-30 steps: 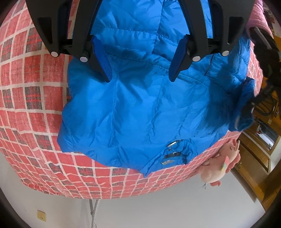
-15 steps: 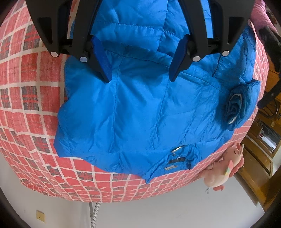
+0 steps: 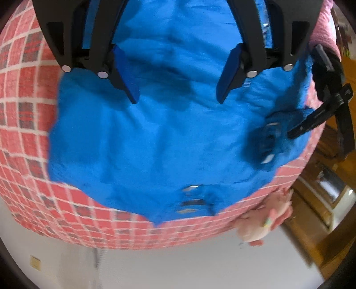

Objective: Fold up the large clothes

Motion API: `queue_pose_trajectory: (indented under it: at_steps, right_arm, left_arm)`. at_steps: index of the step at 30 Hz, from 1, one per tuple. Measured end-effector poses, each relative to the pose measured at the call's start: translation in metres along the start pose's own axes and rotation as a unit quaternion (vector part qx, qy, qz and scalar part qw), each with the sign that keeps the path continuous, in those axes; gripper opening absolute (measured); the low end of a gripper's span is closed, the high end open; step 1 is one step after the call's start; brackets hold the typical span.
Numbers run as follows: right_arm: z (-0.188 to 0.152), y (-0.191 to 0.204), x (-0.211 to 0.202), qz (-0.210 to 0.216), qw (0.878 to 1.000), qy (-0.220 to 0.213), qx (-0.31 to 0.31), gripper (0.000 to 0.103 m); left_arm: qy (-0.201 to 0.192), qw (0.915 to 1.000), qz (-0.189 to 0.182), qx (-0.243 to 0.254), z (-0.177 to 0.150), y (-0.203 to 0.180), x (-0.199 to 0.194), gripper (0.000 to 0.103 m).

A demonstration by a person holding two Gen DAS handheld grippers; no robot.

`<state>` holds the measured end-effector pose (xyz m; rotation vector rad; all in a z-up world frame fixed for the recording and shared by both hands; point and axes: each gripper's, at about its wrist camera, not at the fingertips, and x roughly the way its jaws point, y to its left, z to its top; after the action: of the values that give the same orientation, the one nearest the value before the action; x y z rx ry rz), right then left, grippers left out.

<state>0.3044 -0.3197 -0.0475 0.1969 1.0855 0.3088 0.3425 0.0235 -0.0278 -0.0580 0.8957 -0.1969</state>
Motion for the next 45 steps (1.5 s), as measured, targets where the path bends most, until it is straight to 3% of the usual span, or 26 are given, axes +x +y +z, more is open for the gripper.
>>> queue_pose_trajectory:
  at_steps: [8,16,17,20,21,24,29,36,39,45]
  right_arm:
    - [0.032,0.094,0.038,0.081,0.995,0.049,-0.037,0.087]
    - [0.059,0.128,0.102,0.094,0.990,0.099,-0.017,0.086]
    - [0.060,0.129,0.108,0.093,0.990,0.103,-0.016,0.080]
    - [0.059,0.132,0.119,0.082,0.991,0.101,-0.022,0.045]
    - [0.059,0.131,0.119,0.095,0.990,0.100,-0.018,0.034]
    - [0.058,0.123,0.108,0.114,0.989,0.092,-0.007,0.023]
    - [0.055,0.100,0.069,0.098,0.994,0.053,-0.001,0.022]
    - [0.045,0.038,0.008,0.061,0.998,0.000,0.031,0.022]
    - [0.040,0.011,-0.011,0.049,0.998,-0.015,0.048,0.022]
    - [0.024,-0.036,-0.038,-0.007,0.996,-0.044,0.075,0.022]
  left_arm:
    - [-0.020,0.9971,0.056,-0.047,0.012,0.047,-0.017,0.028]
    - [-0.025,0.9949,0.047,-0.086,0.013,0.078,-0.014,0.028]
    - [-0.028,0.9948,0.045,-0.087,0.012,0.079,-0.015,0.028]
    - [-0.035,0.9951,0.042,-0.082,0.012,0.078,-0.019,0.030]
    - [-0.039,0.9952,0.039,-0.081,0.012,0.077,-0.020,0.030]
    - [-0.047,0.9954,0.030,-0.078,0.011,0.076,-0.024,0.030]
    - [-0.065,0.9948,0.017,-0.077,0.010,0.071,-0.034,0.030]
    - [-0.075,0.9960,-0.004,-0.049,0.008,0.047,-0.036,0.030]
    - [-0.067,0.9972,-0.018,-0.028,0.006,0.030,-0.030,0.030]
    - [-0.038,0.9992,-0.011,0.010,0.003,0.003,-0.002,0.030]
